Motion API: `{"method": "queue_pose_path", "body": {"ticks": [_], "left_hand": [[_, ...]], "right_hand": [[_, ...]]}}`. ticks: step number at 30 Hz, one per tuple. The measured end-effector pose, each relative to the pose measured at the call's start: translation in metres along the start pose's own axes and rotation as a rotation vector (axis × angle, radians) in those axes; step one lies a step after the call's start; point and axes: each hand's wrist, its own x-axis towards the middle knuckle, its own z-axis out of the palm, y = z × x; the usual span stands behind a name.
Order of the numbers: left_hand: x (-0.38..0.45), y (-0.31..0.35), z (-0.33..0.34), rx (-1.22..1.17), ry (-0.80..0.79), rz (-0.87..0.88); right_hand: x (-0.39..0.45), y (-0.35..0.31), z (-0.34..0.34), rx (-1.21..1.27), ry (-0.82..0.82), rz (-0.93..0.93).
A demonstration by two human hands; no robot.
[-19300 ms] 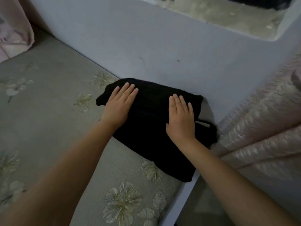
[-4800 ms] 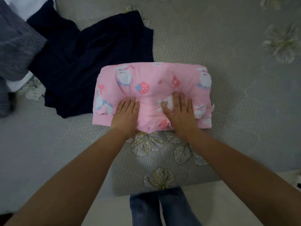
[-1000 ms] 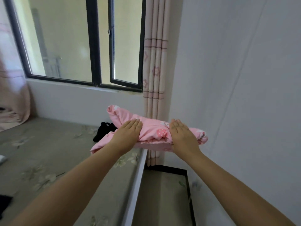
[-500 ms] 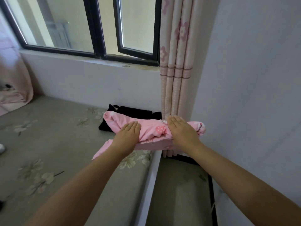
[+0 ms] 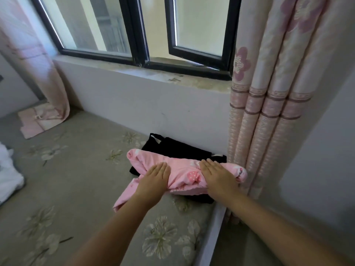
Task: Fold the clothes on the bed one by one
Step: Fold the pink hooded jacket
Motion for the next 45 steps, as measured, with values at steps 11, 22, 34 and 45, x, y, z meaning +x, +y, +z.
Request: {"method": "queue_pose_path", "body": {"ticks": [11, 22, 34, 45], "left_hand": [[0.168, -0.100, 0.109, -0.044, 0.043, 0.044], [0.160, -0.081, 0.283, -0.095, -0.085, -0.039], [0.155, -0.082, 0.268, -0.253, -0.477, -0.430], [0.202, -0.067, 0.307, -0.563, -0.291, -0.827]], "right_hand": [[0.145, 0.078, 0.125, 0.101, 0.284, 0.078], [0.133, 0.035, 0.271, -0.055, -0.104, 0.208], [0.153, 0.041, 0.239, 0.469, -0.008, 0.323], [0.164, 0.057, 0.295, 0.244, -0.179, 0.260]]}}
